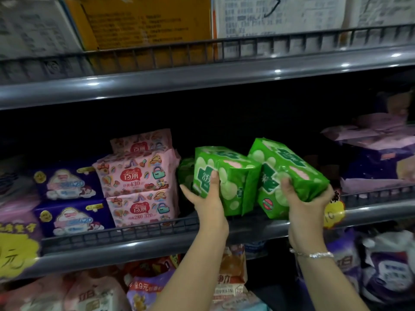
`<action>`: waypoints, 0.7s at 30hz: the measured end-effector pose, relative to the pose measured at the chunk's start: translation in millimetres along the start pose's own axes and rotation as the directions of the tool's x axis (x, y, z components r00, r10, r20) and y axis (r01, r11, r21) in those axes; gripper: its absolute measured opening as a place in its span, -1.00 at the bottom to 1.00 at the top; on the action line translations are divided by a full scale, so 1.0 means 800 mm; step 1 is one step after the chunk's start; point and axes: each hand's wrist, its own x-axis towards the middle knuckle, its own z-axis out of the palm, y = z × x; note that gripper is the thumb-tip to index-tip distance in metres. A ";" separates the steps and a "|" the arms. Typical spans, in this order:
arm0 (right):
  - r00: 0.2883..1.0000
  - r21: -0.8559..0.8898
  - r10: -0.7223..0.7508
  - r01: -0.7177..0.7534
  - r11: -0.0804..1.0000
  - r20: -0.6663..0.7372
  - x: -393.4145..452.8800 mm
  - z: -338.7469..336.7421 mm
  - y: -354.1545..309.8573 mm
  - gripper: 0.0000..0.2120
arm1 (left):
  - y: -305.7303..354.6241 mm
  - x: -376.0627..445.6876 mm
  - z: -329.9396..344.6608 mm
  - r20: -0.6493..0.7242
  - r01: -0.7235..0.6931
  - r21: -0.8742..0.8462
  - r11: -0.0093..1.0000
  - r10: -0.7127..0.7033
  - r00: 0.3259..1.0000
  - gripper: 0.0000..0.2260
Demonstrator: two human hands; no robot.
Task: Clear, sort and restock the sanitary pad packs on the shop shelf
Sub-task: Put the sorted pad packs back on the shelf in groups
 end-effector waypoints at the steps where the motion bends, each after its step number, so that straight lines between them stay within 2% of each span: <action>1: 1.000 -0.027 0.000 0.000 1.000 0.005 0.002 0.004 0.005 -0.13 | -0.004 0.000 -0.001 -0.025 -0.032 0.132 0.991 0.036 0.999 -0.10; 4: 0.999 -0.096 0.021 -0.017 0.995 0.033 0.006 0.013 0.021 -0.05 | -0.018 0.015 -0.017 -0.029 -0.138 0.481 0.866 0.173 0.984 -0.36; 7: 0.998 -0.138 0.038 -0.031 0.990 0.048 0.010 0.018 0.033 -0.10 | -0.017 0.032 -0.039 0.162 -0.345 0.725 0.596 0.340 0.926 -0.46; 10: 0.997 -0.173 0.043 -0.032 0.984 0.064 0.012 0.020 0.037 -0.13 | 0.004 0.054 -0.056 0.457 -0.578 0.741 0.341 0.374 0.807 -0.49; 13: 0.995 -0.171 0.060 -0.047 0.984 0.076 0.012 0.023 0.039 -0.13 | 0.026 0.071 -0.053 0.655 -0.728 0.653 0.209 0.327 0.681 -0.54; 15: 0.997 -0.156 0.053 -0.043 0.987 0.062 0.011 0.025 0.042 -0.14 | 0.030 0.079 -0.043 0.681 -0.732 0.659 0.172 0.275 0.678 -0.54; 17: 0.999 -0.155 0.034 -0.028 0.987 0.033 0.010 0.026 0.044 -0.15 | 0.026 0.088 -0.037 0.682 -0.718 0.695 0.048 0.272 0.679 -0.49; 19: 1.000 -0.152 0.013 -0.013 0.988 -0.003 0.009 0.024 0.045 -0.13 | 0.018 0.097 -0.038 0.669 -0.680 0.727 -0.091 0.316 0.673 -0.40; 21: 0.999 -0.164 -0.012 0.007 0.986 -0.030 0.008 0.021 0.047 -0.11 | 0.007 0.104 -0.037 0.646 -0.617 0.752 -0.231 0.442 0.622 -0.40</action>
